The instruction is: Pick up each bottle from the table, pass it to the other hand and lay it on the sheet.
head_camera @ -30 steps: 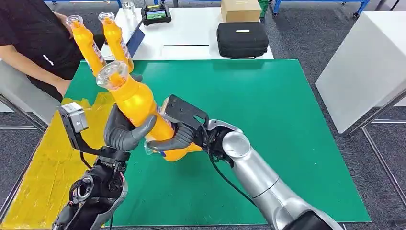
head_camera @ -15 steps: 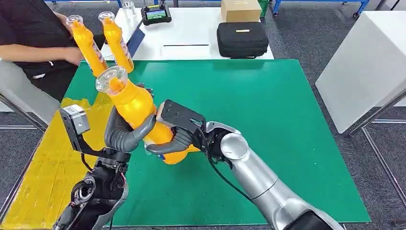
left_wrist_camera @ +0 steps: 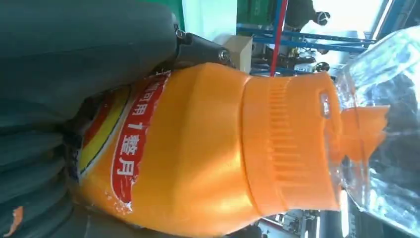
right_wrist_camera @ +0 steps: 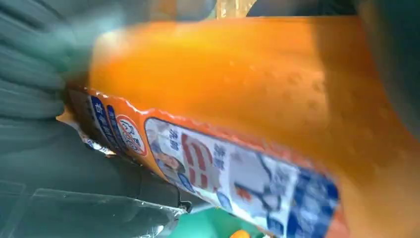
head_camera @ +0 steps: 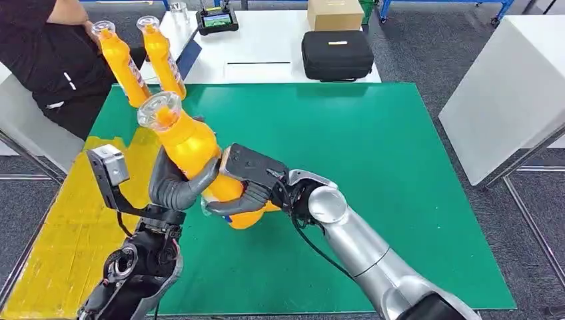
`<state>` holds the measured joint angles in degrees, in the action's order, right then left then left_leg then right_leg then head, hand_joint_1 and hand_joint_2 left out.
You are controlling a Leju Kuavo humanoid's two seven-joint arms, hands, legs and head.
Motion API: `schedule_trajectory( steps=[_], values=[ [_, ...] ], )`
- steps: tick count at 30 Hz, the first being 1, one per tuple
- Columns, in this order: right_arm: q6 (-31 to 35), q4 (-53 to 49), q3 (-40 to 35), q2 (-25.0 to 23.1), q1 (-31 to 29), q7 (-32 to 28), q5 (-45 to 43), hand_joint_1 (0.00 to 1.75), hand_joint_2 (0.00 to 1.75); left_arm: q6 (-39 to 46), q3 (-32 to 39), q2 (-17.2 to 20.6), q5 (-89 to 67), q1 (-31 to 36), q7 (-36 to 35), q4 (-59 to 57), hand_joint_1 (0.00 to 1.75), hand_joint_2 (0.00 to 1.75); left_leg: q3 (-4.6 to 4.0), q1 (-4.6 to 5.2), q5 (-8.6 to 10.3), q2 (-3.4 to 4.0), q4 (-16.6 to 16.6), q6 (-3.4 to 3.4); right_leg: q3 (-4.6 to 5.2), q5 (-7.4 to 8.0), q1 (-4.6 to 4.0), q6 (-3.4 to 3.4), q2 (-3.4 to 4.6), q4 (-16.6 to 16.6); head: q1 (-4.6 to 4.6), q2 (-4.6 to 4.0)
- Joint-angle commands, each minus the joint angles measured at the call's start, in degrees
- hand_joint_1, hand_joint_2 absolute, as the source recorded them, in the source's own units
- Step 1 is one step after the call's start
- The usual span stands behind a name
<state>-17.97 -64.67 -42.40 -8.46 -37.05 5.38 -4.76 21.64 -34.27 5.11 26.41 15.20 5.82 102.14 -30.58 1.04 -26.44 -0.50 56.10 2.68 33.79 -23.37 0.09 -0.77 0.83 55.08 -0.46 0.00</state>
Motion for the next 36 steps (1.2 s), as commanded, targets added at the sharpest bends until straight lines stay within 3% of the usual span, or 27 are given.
schedule_trajectory(
  steps=[1,6,19,22,23,25,31,33,36],
  values=[
    [0.0,0.9,-1.2,1.5,-3.8,1.3,0.3,0.00,0.00,-0.3,-1.9,-0.7,1.5,2.6,1.0,-2.5,1.75,1.75,0.07,-0.06,-0.06,-0.08,0.1,-0.19,-0.11,-0.08,-0.05,-0.01,-0.17,0.0,0.00,0.00],
    [-0.1,0.6,2.4,4.4,-4.2,-0.3,-0.1,0.00,0.00,-0.5,-0.7,-0.6,0.9,2.1,1.5,-0.8,1.75,1.75,0.07,-0.09,-0.05,-0.20,0.1,-0.18,-0.15,-0.09,-0.09,-0.02,-0.28,0.0,0.02,0.00],
    [0.5,0.3,2.8,4.0,-3.9,-0.1,0.6,0.00,0.00,-0.6,-0.5,-0.9,0.8,2.2,1.6,-0.9,1.75,1.75,0.09,-0.05,-0.07,-0.09,0.1,-0.18,-0.12,-0.09,-0.05,-0.02,-0.16,0.0,0.00,0.00],
    [2.5,-1.9,7.6,5.4,-3.3,-0.4,-0.4,0.00,0.00,0.1,3.8,-0.9,0.1,0.6,3.2,1.8,1.75,1.75,0.01,-0.05,-0.04,-0.12,0.1,-0.15,-0.05,-0.06,-0.05,-0.02,-0.18,0.0,0.02,0.00],
    [3.0,-3.5,9.2,6.6,-2.5,-0.9,0.5,0.00,0.00,-0.6,7.7,-4.1,-1.0,-2.6,4.0,4.7,1.75,1.75,-0.01,-0.06,-0.03,-0.12,0.1,-0.13,-0.03,-0.04,-0.06,-0.02,-0.17,0.0,0.00,0.00],
    [3.1,-6.8,14.0,9.0,-1.0,-2.3,1.6,0.00,0.00,0.3,11.9,-5.1,-6.6,-6.3,3.6,10.0,1.75,1.75,0.03,-0.07,-0.08,-0.09,0.1,-0.15,-0.08,-0.08,-0.07,-0.05,-0.16,0.0,0.02,0.00],
    [1.1,-19.9,25.2,15.2,5.7,-5.3,0.9,0.00,0.00,-0.8,22.8,-1.7,-22.2,-11.0,9.8,7.6,1.75,1.75,0.06,0.01,-0.04,-0.26,0.0,-0.13,-0.14,-0.08,-0.02,-0.04,-0.23,-0.1,0.02,0.00],
    [1.4,-26.3,29.2,18.9,9.4,-6.6,0.5,0.00,0.00,0.1,27.0,1.9,-29.7,-12.2,12.7,5.8,1.75,1.75,0.18,0.01,-0.09,-0.23,-0.1,-0.18,-0.28,-0.12,-0.03,-0.01,-0.27,-0.1,0.00,0.00],
    [0.1,-27.9,31.0,22.0,10.2,-6.3,0.1,0.00,0.00,0.2,27.4,7.2,-30.0,-12.1,16.7,1.7,1.75,1.75,0.15,0.04,-0.05,-0.48,-0.1,-0.19,-0.27,-0.16,0.00,0.00,-0.47,-0.1,0.00,0.00]
  ],
)
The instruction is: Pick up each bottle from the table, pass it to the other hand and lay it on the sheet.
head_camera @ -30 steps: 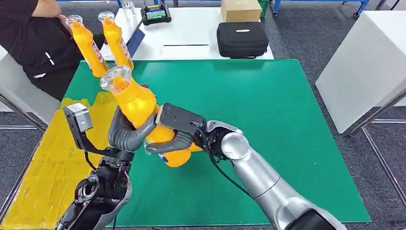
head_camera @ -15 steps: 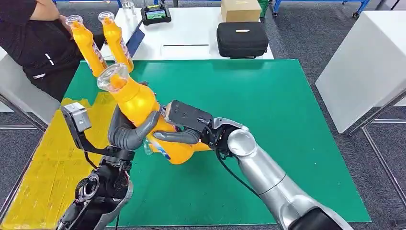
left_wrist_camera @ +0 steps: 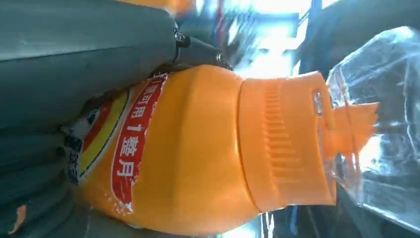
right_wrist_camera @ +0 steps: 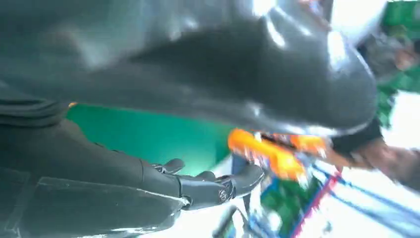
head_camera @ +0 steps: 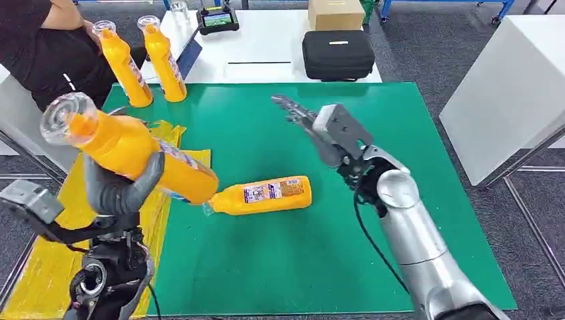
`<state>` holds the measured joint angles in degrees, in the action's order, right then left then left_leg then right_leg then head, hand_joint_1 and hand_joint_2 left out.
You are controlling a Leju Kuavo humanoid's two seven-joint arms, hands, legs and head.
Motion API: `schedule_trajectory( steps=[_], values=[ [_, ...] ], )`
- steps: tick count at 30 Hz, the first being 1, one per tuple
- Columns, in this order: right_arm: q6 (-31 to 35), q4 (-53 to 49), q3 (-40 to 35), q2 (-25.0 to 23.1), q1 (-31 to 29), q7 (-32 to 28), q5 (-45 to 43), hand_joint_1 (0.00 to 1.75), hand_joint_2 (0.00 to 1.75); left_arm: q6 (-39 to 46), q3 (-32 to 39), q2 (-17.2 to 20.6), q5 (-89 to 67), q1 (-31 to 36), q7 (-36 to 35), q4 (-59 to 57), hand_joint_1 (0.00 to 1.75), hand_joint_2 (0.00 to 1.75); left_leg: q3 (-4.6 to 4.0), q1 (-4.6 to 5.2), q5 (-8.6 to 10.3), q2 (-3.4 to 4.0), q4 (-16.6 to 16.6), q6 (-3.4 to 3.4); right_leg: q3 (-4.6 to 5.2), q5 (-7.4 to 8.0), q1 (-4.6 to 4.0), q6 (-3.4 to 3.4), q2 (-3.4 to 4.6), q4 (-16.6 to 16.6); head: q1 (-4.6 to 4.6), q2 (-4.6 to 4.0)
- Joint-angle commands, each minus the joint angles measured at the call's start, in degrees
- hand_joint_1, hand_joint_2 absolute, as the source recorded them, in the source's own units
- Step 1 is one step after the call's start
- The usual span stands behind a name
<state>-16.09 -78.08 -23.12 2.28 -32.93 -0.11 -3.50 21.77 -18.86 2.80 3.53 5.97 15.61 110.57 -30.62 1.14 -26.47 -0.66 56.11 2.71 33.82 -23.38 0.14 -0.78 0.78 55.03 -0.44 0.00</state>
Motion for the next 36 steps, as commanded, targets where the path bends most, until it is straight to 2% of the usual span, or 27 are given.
schedule_trajectory(
  steps=[1,7,11,12,13,17,18,20,21,30,35,36],
  values=[
    [-1.8,-14.1,11.8,11.2,5.8,-0.9,-1.2,0.00,0.00,0.2,11.6,10.2,-6.7,-2.6,7.6,-7.5,1.75,1.75,0.17,-0.04,-0.03,-0.25,-0.1,-0.20,-0.24,-0.12,-0.04,0.01,-0.32,0.0,0.02,0.00],
    [-1.2,-12.2,10.0,11.7,5.6,-1.1,-1.2,0.00,0.00,6.6,7.3,13.5,-10.6,-1.4,9.7,-7.3,1.75,1.75,0.11,-0.06,-0.03,0.00,0.0,-0.17,-0.13,-0.05,-0.04,0.01,-0.14,0.0,-0.02,0.00],
    [-1.1,-10.6,7.6,11.8,2.5,-1.4,-3.2,0.00,0.00,17.7,4.3,16.8,-32.1,2.0,8.5,-12.9,1.75,1.75,0.16,-0.12,-0.06,0.08,0.0,-0.28,-0.17,-0.07,-0.10,0.02,-0.11,0.0,-0.04,0.00],
    [-1.3,-10.1,6.6,11.0,1.3,-1.1,-3.5,0.00,0.00,18.2,5.3,16.6,-39.5,3.0,7.2,-14.9,1.75,1.75,0.11,-0.07,-0.02,0.11,0.0,-0.20,-0.09,-0.04,-0.05,0.02,-0.07,0.0,-0.02,0.00],
    [-1.6,-9.7,4.7,10.3,0.3,-0.4,-4.1,0.00,0.00,18.2,5.8,18.4,-46.5,3.8,4.9,-18.1,1.75,1.75,0.10,-0.05,0.01,0.10,0.0,-0.18,-0.06,-0.03,-0.03,0.01,-0.06,0.0,-0.04,0.00],
    [-0.7,-10.0,2.2,10.4,0.1,0.3,-3.9,0.00,0.00,18.2,5.0,20.9,-49.4,4.6,3.3,-21.3,1.75,1.75,0.23,-0.13,-0.05,0.30,0.0,-0.27,-0.18,-0.02,-0.09,0.04,0.14,0.0,-0.02,0.00],
    [-0.7,-10.1,2.0,10.6,0.6,0.0,-3.9,0.00,0.00,18.2,4.1,21.7,-51.9,5.3,1.5,-22.6,1.75,1.75,0.19,-0.12,-0.02,0.26,0.0,-0.22,-0.16,-0.01,-0.08,0.04,0.09,0.0,-0.04,0.00],
    [-1.2,-9.7,1.4,9.8,1.0,-0.4,-4.1,0.00,0.00,13.0,3.4,23.0,-62.4,6.1,-10.5,-25.3,1.75,1.75,0.26,-0.16,-0.03,0.21,0.0,-0.28,-0.24,-0.05,-0.12,0.05,-0.01,0.0,-0.02,0.00],
    [-1.4,-9.4,0.5,9.8,0.6,0.2,-3.2,0.00,0.00,11.9,2.3,23.7,-61.6,6.8,-11.1,-26.3,1.75,1.75,0.22,-0.12,0.00,0.15,-0.1,-0.23,-0.19,-0.04,-0.09,0.04,-0.04,0.0,0.00,0.00],
    [-1.4,-9.4,0.3,10.4,0.5,0.2,-3.0,0.00,0.00,10.1,0.4,24.0,-64.2,8.2,-14.4,-27.6,1.75,1.75,0.15,-0.16,-0.04,0.12,0.0,-0.22,-0.17,-0.06,-0.11,0.00,-0.05,0.1,0.00,0.00],
    [-2.5,-9.3,0.1,9.6,0.4,-0.1,-1.9,0.00,0.00,5.4,-5.3,20.3,-73.1,15.6,-19.5,-34.9,1.75,1.75,0.08,-0.09,0.05,-0.06,0.0,-0.17,-0.14,-0.04,-0.06,0.00,-0.18,0.0,0.00,0.00],
    [-2.7,-9.9,0.1,9.3,0.7,0.2,-1.5,0.00,0.00,4.1,-6.3,19.7,-75.1,17.1,-20.6,-36.3,1.75,1.75,0.26,-0.19,-0.04,-0.10,0.1,-0.37,-0.37,-0.13,-0.15,0.00,-0.31,0.1,0.00,0.00]
  ],
)
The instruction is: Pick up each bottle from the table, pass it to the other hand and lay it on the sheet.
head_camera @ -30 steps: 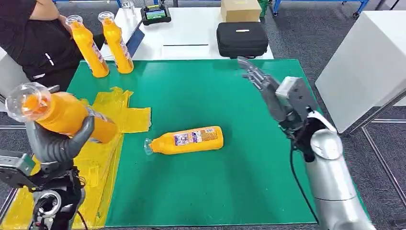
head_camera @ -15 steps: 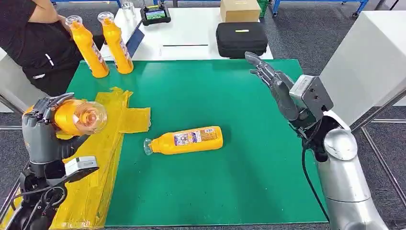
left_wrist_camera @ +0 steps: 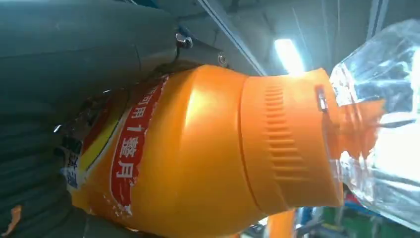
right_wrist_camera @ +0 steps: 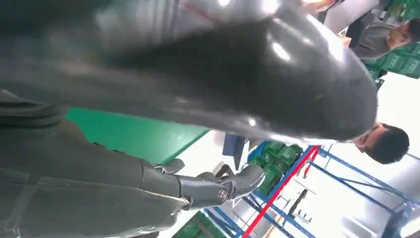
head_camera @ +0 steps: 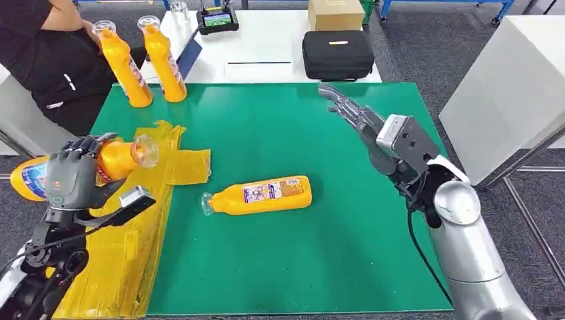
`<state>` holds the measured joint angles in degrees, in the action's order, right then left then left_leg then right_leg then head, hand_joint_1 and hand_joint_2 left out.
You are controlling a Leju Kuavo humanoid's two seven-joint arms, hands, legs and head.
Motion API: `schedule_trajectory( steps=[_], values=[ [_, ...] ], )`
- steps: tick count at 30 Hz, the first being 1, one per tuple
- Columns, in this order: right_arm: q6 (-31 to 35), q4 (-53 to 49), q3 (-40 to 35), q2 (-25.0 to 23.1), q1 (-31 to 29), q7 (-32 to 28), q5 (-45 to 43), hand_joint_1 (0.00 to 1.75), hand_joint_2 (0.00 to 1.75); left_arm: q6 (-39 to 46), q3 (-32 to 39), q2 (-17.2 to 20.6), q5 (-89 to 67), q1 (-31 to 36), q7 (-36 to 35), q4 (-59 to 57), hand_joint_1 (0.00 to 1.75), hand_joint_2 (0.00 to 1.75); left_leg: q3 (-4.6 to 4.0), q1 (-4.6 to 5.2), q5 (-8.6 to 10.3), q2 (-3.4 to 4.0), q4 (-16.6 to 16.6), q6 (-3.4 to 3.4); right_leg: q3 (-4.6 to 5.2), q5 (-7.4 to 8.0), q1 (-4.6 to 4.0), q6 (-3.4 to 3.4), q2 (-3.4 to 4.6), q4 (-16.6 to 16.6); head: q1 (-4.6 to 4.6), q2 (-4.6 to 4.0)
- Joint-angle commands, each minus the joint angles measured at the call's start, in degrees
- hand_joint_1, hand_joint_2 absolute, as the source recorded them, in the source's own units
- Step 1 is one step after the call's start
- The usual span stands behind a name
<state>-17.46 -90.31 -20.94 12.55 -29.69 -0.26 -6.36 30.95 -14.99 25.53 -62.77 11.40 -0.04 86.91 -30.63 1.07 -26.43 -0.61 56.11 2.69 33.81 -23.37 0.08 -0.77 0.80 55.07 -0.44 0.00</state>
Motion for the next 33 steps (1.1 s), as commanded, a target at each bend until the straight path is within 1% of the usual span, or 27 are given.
schedule_trajectory(
  steps=[1,3,4,5,7,8,10,14,15,16,17,18,19,20,21,22,23,26,28,29,33],
  values=[
    [-1.3,1.6,-1.9,-1.3,-1.9,0.8,1.7,0.00,0.00,-6.2,-11.3,-3.6,-9.9,13.1,-5.6,-14.2,1.75,1.75,0.11,-0.04,0.02,-0.23,0.0,-0.19,-0.20,-0.06,-0.03,0.00,-0.32,0.0,0.00,0.00],
    [-1.9,0.6,-2.2,-1.0,-1.4,1.7,3.4,0.00,0.00,-8.4,-13.0,-4.5,-12.2,15.5,-7.1,-17.3,1.75,1.75,0.11,-0.03,0.04,-0.35,0.0,-0.20,-0.22,-0.08,-0.03,0.00,-0.45,0.0,0.00,0.00],
    [-2.2,0.6,-2.2,-0.9,-1.7,2.0,3.7,0.00,0.00,-9.8,-13.6,-5.4,-13.5,16.7,-8.3,-19.1,1.75,1.75,0.10,0.01,0.05,-0.30,0.0,-0.15,-0.17,-0.06,0.00,-0.01,-0.37,0.0,0.00,0.00],
    [-2.9,0.8,-2.7,-0.4,-2.4,2.4,4.6,0.00,0.00,-11.1,-14.5,-6.6,-14.4,18.0,-9.0,-21.1,1.75,1.75,0.16,-0.05,0.01,-0.30,0.0,-0.25,-0.27,-0.09,-0.05,0.00,-0.41,0.0,0.00,0.00],
    [-3.3,0.6,-2.9,0.8,-2.4,2.0,4.9,0.00,0.00,-12.8,-15.2,-8.2,-16.1,17.6,-10.3,-21.8,1.75,1.75,0.09,0.01,0.02,-0.13,0.0,-0.12,-0.13,-0.03,0.03,-0.02,-0.23,0.0,0.00,0.00],
    [-3.4,0.4,-3.1,1.4,-2.1,1.7,5.4,0.00,0.00,-13.3,-15.3,-8.9,-16.6,16.8,-10.9,-21.7,1.75,1.75,0.19,-0.02,-0.01,-0.20,0.0,-0.21,-0.26,-0.08,0.00,-0.03,-0.34,0.0,-0.04,0.00],
    [-3.3,0.3,-3.1,1.7,-1.8,1.4,5.5,0.00,0.00,-13.3,-15.4,-9.1,-17.0,16.3,-11.3,-21.5,1.75,1.75,0.15,0.02,0.00,-0.12,0.0,-0.10,-0.18,-0.05,0.03,-0.04,-0.24,0.0,0.00,0.00],
    [-3.1,0.8,-3.2,2.7,-0.7,0.9,5.9,0.00,0.00,-14.4,-13.8,-10.3,-16.4,14.7,-11.5,-21.5,1.75,1.75,0.14,-0.02,-0.04,-0.06,0.0,-0.12,-0.17,-0.06,-0.01,-0.05,-0.19,0.0,-0.02,0.00],
    [-3.1,0.6,-2.5,2.3,0.0,0.9,6.1,0.00,0.00,-14.8,-13.4,-10.6,-16.4,14.2,-11.4,-21.5,1.75,1.75,0.20,-0.05,-0.07,-0.06,0.0,-0.18,-0.25,-0.09,-0.04,-0.05,-0.23,0.0,0.00,0.00],
    [-3.2,0.6,-2.4,2.4,0.2,0.8,6.5,0.00,0.00,-15.2,-13.3,-10.7,-16.3,13.8,-11.1,-21.3,1.75,1.75,0.11,-0.01,-0.01,-0.02,0.0,-0.10,-0.12,-0.03,0.00,-0.04,-0.15,-0.1,-0.02,0.00],
    [-3.2,0.7,-2.2,2.6,0.4,0.8,6.5,0.00,0.00,-15.3,-13.3,-10.8,-16.1,13.3,-10.9,-20.8,1.75,1.75,0.23,-0.04,-0.05,-0.06,0.0,-0.17,-0.26,-0.07,-0.03,-0.04,-0.23,-0.1,0.00,0.00],
    [-3.3,0.5,-2.0,3.3,0.8,0.7,6.9,0.00,0.00,-16.6,-12.8,-11.4,-14.8,12.5,-10.3,-20.0,1.75,1.75,0.15,-0.01,-0.02,-0.07,0.0,-0.12,-0.17,-0.04,-0.01,-0.04,-0.20,-0.1,-0.02,0.00],
    [-3.4,0.5,-1.7,3.8,1.2,0.4,6.9,0.00,0.00,-18.3,-12.7,-11.8,-13.8,12.1,-9.7,-19.2,1.40,1.75,0.21,-0.05,-0.06,-0.08,0.0,-0.19,-0.26,-0.07,-0.04,-0.04,-0.23,-0.1,0.00,0.00],
    [-3.4,0.6,-1.2,4.2,1.8,0.0,7.3,0.00,0.00,-19.3,-12.1,-12.4,-13.2,11.2,-9.3,-17.9,0.02,1.75,0.12,-0.01,-0.03,-0.05,0.0,-0.14,-0.15,-0.04,0.00,-0.04,-0.18,-0.1,-0.04,0.00],
    [-3.4,0.7,-1.1,4.2,1.9,-0.1,7.4,0.00,0.00,-19.6,-12.0,-12.5,-13.1,11.0,-9.2,-17.7,0.02,1.75,0.32,-0.09,-0.14,-0.06,0.1,-0.31,-0.39,-0.14,-0.07,-0.05,-0.27,0.0,-0.02,0.00],
    [-3.5,0.7,-1.1,4.4,2.1,-0.3,7.5,0.00,0.00,-19.6,-12.1,-12.7,-13.1,10.8,-9.2,-17.4,0.02,1.75,0.15,-0.03,-0.04,-0.09,0.0,-0.15,-0.21,-0.06,-0.01,-0.05,-0.23,-0.1,-0.02,0.00],
    [-3.5,0.9,-0.9,4.2,2.1,-0.3,7.5,0.00,0.00,-20.2,-11.8,-12.9,-12.8,10.5,-9.0,-17.0,0.00,0.00,0.23,-0.07,-0.10,-0.07,0.0,-0.23,-0.30,-0.10,-0.06,-0.05,-0.24,-0.1,0.00,0.00],
    [-3.7,2.2,-1.0,3.0,2.0,-0.3,7.8,0.00,0.00,-23.6,-10.5,-13.2,-13.3,10.0,-8.3,-15.8,0.00,0.00,0.15,-0.06,-0.11,0.02,0.1,-0.21,-0.19,-0.08,-0.04,-0.04,-0.13,0.0,0.00,0.00],
    [-3.7,2.4,-1.2,2.9,2.0,-0.4,8.0,0.00,0.00,-23.8,-10.4,-13.1,-13.2,10.1,-8.2,-15.8,0.00,0.00,0.06,-0.04,-0.05,0.06,0.0,-0.13,-0.08,-0.02,-0.02,-0.02,-0.08,0.0,-0.02,0.00],
    [-3.7,2.7,-1.4,2.9,1.9,-0.6,8.3,0.00,0.00,-24.3,-9.7,-13.4,-12.4,10.1,-8.1,-16.1,0.00,0.00,0.16,-0.06,-0.10,0.07,0.0,-0.21,-0.18,-0.07,-0.04,-0.02,-0.10,0.0,-0.02,0.00],
    [-3.6,4.8,-1.5,2.3,1.4,-1.3,8.9,0.00,0.00,-27.1,-8.3,-14.2,-9.2,11.0,-7.2,-17.7,0.00,0.00,0.13,-0.07,-0.07,0.06,0.0,-0.18,-0.14,-0.03,-0.05,-0.02,-0.09,0.0,-0.04,0.00]
  ],
)
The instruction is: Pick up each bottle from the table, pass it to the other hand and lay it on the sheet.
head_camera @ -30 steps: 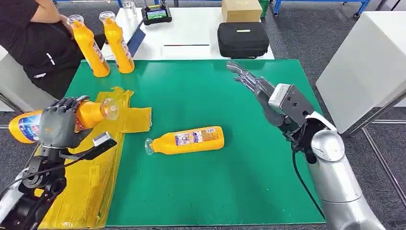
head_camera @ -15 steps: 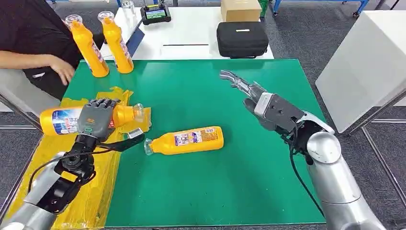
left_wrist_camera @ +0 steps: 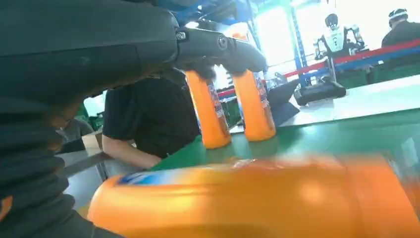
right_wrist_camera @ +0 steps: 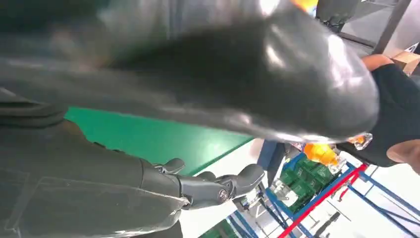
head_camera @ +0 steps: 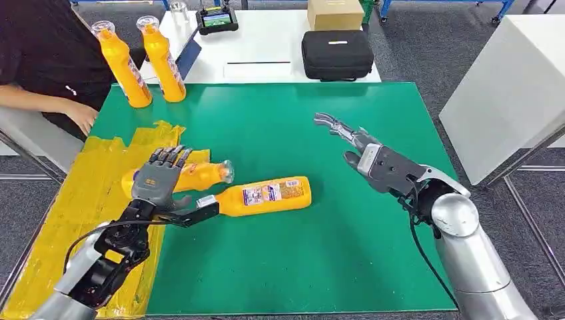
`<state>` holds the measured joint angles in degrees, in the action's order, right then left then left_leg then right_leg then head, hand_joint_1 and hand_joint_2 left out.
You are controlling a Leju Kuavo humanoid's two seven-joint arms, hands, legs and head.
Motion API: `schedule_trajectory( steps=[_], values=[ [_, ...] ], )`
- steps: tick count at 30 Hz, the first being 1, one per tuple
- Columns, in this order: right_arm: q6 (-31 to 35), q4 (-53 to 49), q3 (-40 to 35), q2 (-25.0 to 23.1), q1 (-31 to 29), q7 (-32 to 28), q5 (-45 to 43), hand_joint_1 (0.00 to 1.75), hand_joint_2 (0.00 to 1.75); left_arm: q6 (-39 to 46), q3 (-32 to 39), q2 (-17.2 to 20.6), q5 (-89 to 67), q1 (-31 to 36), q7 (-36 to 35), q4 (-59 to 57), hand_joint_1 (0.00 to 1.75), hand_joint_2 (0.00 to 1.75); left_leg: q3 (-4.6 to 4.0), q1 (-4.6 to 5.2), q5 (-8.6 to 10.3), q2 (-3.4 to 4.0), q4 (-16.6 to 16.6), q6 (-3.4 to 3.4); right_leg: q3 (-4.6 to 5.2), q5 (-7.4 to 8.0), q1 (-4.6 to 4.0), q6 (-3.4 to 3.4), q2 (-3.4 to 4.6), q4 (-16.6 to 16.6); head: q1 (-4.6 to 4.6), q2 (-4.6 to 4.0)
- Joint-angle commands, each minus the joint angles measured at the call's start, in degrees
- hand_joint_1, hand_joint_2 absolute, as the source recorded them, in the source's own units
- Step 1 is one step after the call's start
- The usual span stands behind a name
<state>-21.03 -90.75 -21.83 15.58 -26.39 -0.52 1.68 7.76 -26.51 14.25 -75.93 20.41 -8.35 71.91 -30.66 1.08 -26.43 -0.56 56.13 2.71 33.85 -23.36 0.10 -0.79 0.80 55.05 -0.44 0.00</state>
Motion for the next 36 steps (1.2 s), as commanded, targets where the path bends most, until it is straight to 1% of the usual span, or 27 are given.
schedule_trajectory(
  steps=[1,4,5,7,9,12,15,17,18,19,20,21,22,24,25,26,27,28,30,31,32,33,34,35,36],
  values=[
    [-0.1,5.2,-0.6,-0.7,-1.9,-1.1,0.9,0.00,0.00,-3.9,3.2,-3.0,4.0,2.0,1.1,-2.7,0.00,0.00,0.10,-0.05,-0.03,0.01,0.0,-0.15,-0.12,-0.02,-0.04,-0.01,-0.05,0.0,-0.02,0.00],
    [-0.1,5.3,-0.6,-0.7,-1.8,-1.2,0.9,0.00,0.00,-3.9,3.2,-2.9,4.0,2.0,1.1,-2.7,0.00,0.00,0.21,-0.11,-0.09,0.03,0.0,-0.25,-0.25,-0.06,-0.09,-0.01,-0.09,0.0,-0.02,0.00],
    [-0.1,5.3,-0.6,-0.7,-1.8,-1.2,0.9,0.00,0.00,-3.9,3.2,-3.0,4.0,1.9,1.1,-2.8,0.00,0.00,0.10,-0.06,-0.04,0.01,0.0,-0.15,-0.13,-0.03,-0.05,-0.01,-0.06,0.0,-0.02,0.00],
    [-0.1,5.3,-0.6,-0.7,-1.8,-1.2,0.9,0.00,0.00,-3.9,3.2,-3.0,4.0,1.9,1.1,-2.8,0.00,0.00,0.29,-0.13,-0.13,0.05,0.0,-0.30,-0.33,-0.10,-0.11,-0.02,-0.10,0.0,-0.02,0.00],
    [-0.1,5.2,-0.6,-0.7,-1.7,-1.3,1.0,0.00,0.00,-3.9,3.4,-3.1,4.2,1.7,1.2,-2.5,0.00,0.00,0.21,-0.09,-0.10,0.04,0.0,-0.24,-0.24,-0.08,-0.07,-0.02,-0.08,0.0,-0.02,0.00],
    [-0.3,6.0,-0.7,-0.8,-2.3,-1.8,1.9,0.00,0.00,-5.0,4.9,-4.0,4.8,1.5,0.7,-2.1,0.00,0.00,0.29,-0.12,-0.15,0.06,0.0,-0.29,-0.33,-0.12,-0.09,-0.02,-0.08,0.0,-0.02,0.00],
    [-0.5,7.0,-0.8,-0.5,-3.1,-2.1,2.5,0.00,0.00,-6.2,7.3,-5.1,6.3,1.2,0.9,-0.1,0.00,0.00,0.06,-0.05,-0.04,0.04,0.0,-0.14,-0.09,-0.02,-0.03,-0.01,-0.02,0.0,-0.02,0.00],
    [-0.4,7.1,-0.3,0.0,-2.7,-2.5,2.7,0.00,0.00,-5.7,10.8,-6.5,11.8,0.5,2.2,1.5,0.00,0.00,0.17,-0.10,-0.13,0.08,0.1,-0.26,-0.21,-0.09,-0.08,-0.02,-0.04,0.0,-0.04,0.00],
    [-0.3,7.2,0.1,0.2,-2.1,-2.5,2.7,0.00,0.00,-6.1,13.9,-7.9,18.3,0.0,3.9,2.5,0.00,0.00,0.03,-0.05,-0.04,0.03,0.0,-0.13,-0.07,-0.02,-0.03,-0.01,-0.03,0.0,-0.02,0.00],
    [-0.1,7.5,0.6,0.2,-1.9,-2.6,2.9,0.00,0.00,-6.4,15.4,-7.8,23.0,-0.4,5.3,3.6,0.00,0.00,0.14,-0.12,-0.12,0.06,0.1,-0.25,-0.20,-0.08,-0.10,-0.01,-0.05,0.0,-0.02,0.00],
    [0.0,7.7,0.8,0.2,-1.5,-2.8,3.4,0.00,0.00,-4.5,16.1,-7.1,25.7,-0.9,6.5,5.1,0.00,0.00,0.08,-0.09,-0.07,0.02,0.0,-0.18,-0.14,-0.04,-0.06,-0.02,-0.07,0.0,-0.02,0.00],
    [0.1,7.6,1.0,0.3,-1.1,-3.0,3.8,0.00,0.00,-3.0,16.0,-6.3,27.5,-1.5,7.7,6.5,0.00,0.00,0.17,-0.12,-0.12,0.06,0.1,-0.25,-0.23,-0.08,-0.10,-0.02,-0.06,0.0,0.00,0.00],
    [0.6,7.5,1.2,0.4,-0.7,-3.5,5.0,0.00,0.00,-1.0,15.9,-5.6,28.0,-1.9,7.9,7.9,0.00,0.00,0.08,-0.08,-0.07,0.07,0.0,-0.17,-0.12,-0.03,-0.07,-0.01,0.00,0.0,-0.02,0.00],
    [1.4,7.5,2.7,0.0,0.0,-3.9,6.6,0.00,0.00,0.8,17.0,-5.8,32.3,-2.4,8.6,10.9,0.00,0.00,0.11,-0.11,-0.09,0.09,0.0,-0.18,-0.16,-0.04,-0.09,0.00,0.01,0.0,-0.02,0.00],
    [1.3,7.7,3.0,0.3,0.1,-3.7,7.0,0.00,0.00,1.0,17.6,-6.2,35.0,-2.6,8.7,12.3,0.00,0.00,0.05,-0.08,-0.05,0.08,0.0,-0.13,-0.08,-0.02,-0.07,0.00,0.01,0.0,-0.02,0.00],
    [1.2,7.9,2.7,1.4,0.1,-3.5,8.5,0.00,0.00,0.1,18.9,-7.0,43.6,-3.3,10.6,14.6,0.00,0.00,0.16,-0.12,-0.13,0.09,0.0,-0.23,-0.20,-0.10,-0.10,0.00,-0.04,0.0,-0.04,0.00],
    [1.0,8.7,2.6,2.2,-0.1,-2.6,8.8,0.00,0.00,-0.1,19.8,-7.2,50.7,-4.2,11.9,16.2,0.00,0.00,0.04,-0.08,-0.05,-0.01,0.0,-0.13,-0.08,-0.04,-0.06,-0.01,-0.08,0.0,-0.02,0.00],
    [1.2,9.5,2.8,2.6,-0.3,-2.6,8.9,0.00,0.00,0.2,19.3,-6.3,52.9,-5.0,11.8,17.3,0.00,0.00,0.08,-0.10,-0.09,0.00,0.1,-0.17,-0.13,-0.07,-0.09,-0.01,-0.09,0.0,-0.04,0.00],
    [1.2,10.0,2.9,2.7,-0.4,-2.6,8.8,0.00,0.00,0.4,19.5,-6.3,55.6,-5.6,12.0,17.9,0.00,0.00,0.16,-0.10,-0.12,0.04,0.0,-0.19,-0.20,-0.08,-0.08,-0.02,-0.03,0.0,-0.02,0.00],
    [2.4,10.6,3.3,2.6,-0.2,-2.9,8.7,0.00,0.00,0.1,19.9,-6.5,61.7,-6.3,12.8,18.8,0.00,0.00,0.07,-0.06,-0.05,0.03,0.0,-0.11,-0.10,-0.01,-0.05,-0.02,0.00,0.0,-0.04,0.00],
    [3.4,10.9,3.5,2.5,-0.1,-3.3,8.8,0.00,0.00,0.4,19.9,-6.5,63.7,-6.7,13.5,19.5,0.00,0.00,0.22,-0.10,-0.12,0.08,0.0,-0.20,-0.26,-0.07,-0.08,-0.04,-0.01,-0.1,0.00,0.00],
    [4.4,11.3,4.1,2.3,0.3,-4.0,8.3,0.00,0.00,0.9,19.5,-6.1,64.8,-7.3,13.9,20.6,0.00,0.00,0.17,-0.08,-0.08,0.10,0.0,-0.17,-0.20,-0.03,-0.07,-0.03,0.02,-0.1,-0.02,0.00],
    [5.4,11.6,4.0,2.6,0.5,-4.9,8.8,0.00,0.00,1.2,19.4,-6.1,66.3,-7.8,14.3,21.5,0.00,0.00,0.11,-0.05,-0.05,0.07,0.0,-0.13,-0.13,-0.02,-0.04,-0.02,0.01,0.0,-0.02,0.00],
    [5.0,12.1,3.1,3.4,0.2,-4.8,9.1,0.00,0.00,0.7,18.9,-6.0,68.3,-8.0,14.2,22.2,0.00,0.00,0.22,-0.09,-0.11,0.08,0.0,-0.22,-0.26,-0.06,-0.07,-0.02,-0.02,-0.1,-0.02,0.00],
    [4.4,12.3,2.2,4.3,-0.5,-4.8,9.6,0.00,0.00,0.1,18.9,-6.2,70.4,-8.0,14.0,22.5,0.00,0.00,0.10,-0.07,-0.06,0.02,0.0,-0.15,-0.15,-0.03,-0.06,-0.01,-0.04,-0.1,-0.02,0.00]
  ],
)
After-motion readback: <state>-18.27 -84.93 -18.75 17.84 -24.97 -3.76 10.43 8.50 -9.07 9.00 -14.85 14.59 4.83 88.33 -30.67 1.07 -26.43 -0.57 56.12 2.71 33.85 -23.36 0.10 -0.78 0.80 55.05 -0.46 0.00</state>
